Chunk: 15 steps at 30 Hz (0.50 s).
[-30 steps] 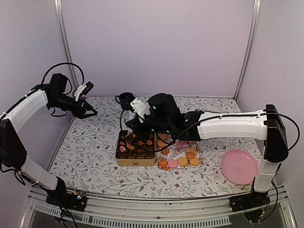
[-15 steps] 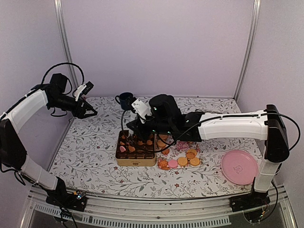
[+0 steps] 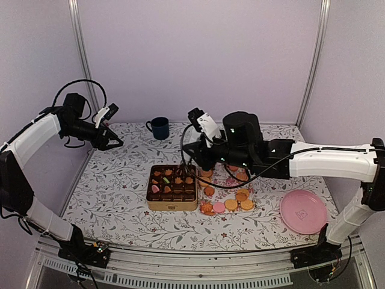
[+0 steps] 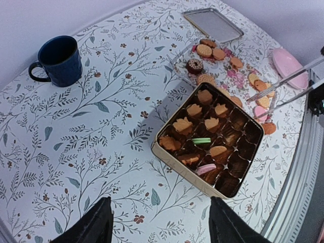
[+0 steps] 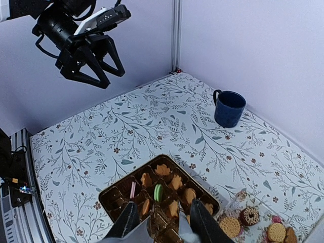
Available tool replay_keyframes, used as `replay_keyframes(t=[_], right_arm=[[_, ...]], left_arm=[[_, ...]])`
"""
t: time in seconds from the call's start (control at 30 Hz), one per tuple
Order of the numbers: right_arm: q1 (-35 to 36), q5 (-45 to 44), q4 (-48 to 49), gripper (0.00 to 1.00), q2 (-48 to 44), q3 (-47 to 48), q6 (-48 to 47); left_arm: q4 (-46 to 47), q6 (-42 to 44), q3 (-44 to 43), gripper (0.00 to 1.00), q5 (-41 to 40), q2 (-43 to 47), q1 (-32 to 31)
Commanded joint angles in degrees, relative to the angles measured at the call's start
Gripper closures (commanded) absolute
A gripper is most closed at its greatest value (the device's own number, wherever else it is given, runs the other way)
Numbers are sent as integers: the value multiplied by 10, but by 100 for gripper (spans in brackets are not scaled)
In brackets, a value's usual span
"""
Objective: Pack the cookies
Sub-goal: Place the fake cookies in the empty pocket of the box, then pick up the fake cookies from the plate.
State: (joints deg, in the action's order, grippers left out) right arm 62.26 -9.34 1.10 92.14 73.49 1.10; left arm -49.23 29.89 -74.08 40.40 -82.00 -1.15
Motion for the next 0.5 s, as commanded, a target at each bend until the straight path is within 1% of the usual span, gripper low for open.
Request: replay_keyframes(t=[0.0, 0.17, 0.23, 0.37, 0.47], right_arm=[[-21, -51, -8, 66, -100, -86, 30], [-47, -95, -43, 63, -203, -194, 58], [-55, -115, -57, 60, -239, -227, 73], [-78, -129, -79, 59, -297, -274, 113], [-80, -129, -82, 59, -315, -292, 122]], left_arm=[[-11, 3, -10, 35, 3, 11, 6], [-11, 0, -14, 35, 7, 6, 6], [-11, 0, -15, 35, 8, 5, 5], [-11, -1, -16, 35, 10, 3, 5], [-11, -2, -18, 35, 14, 2, 5]])
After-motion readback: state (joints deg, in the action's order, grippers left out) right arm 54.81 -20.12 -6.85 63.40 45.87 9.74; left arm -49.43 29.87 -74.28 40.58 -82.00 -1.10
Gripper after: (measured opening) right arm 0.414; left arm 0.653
